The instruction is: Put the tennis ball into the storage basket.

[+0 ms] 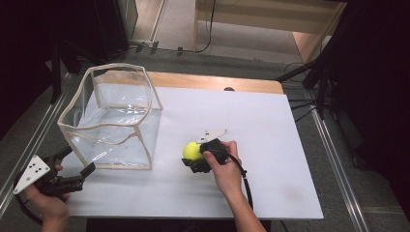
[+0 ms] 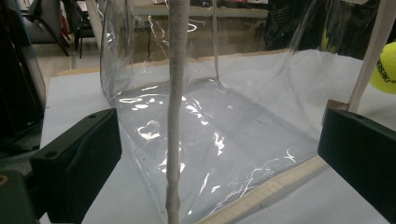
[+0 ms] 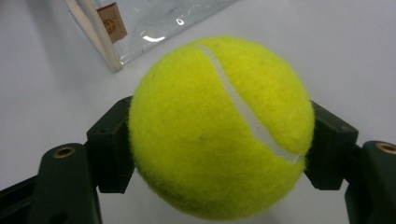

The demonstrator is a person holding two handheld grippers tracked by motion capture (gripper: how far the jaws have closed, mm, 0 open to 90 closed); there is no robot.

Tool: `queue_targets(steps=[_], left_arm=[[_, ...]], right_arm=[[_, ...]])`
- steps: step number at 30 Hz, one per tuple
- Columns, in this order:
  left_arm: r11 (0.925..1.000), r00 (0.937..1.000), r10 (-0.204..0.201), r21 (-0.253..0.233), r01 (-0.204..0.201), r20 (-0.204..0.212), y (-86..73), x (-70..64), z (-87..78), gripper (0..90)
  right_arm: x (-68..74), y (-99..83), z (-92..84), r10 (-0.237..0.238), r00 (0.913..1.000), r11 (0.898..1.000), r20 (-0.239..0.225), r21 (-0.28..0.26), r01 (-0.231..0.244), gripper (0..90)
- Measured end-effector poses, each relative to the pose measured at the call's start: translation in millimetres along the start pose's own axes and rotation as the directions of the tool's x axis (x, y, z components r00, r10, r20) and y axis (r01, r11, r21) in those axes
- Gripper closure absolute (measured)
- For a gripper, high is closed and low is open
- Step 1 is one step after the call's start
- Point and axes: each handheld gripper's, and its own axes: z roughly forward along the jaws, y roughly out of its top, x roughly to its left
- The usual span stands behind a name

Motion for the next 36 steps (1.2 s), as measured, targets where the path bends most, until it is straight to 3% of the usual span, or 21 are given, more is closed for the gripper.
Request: queue_targets(steps=[8,19,36], left_arm=[[1.0,1.0,0.002,0.001,-0.002,0.003,0.1,-0.1,-0.1,0.0],[1.0,1.0,-0.006,-0.007,0.006,-0.001,0.0,-0.4,0.5,0.0],[1.0,1.0,0.0,-0.002,0.0,0.003,0.0,0.2,0.5,0.0]], right_arm=[[7.7,15.7,10.8,-0.033,0.9991,0.999,-0.025,-0.01,0.033,23.5],[13.8,28.6,15.1,-0.042,0.9983,0.999,-0.041,-0.022,0.041,23.5],[19.8,59.9,3.7,-0.09,0.9949,0.995,-0.046,-0.051,0.087,23.5]])
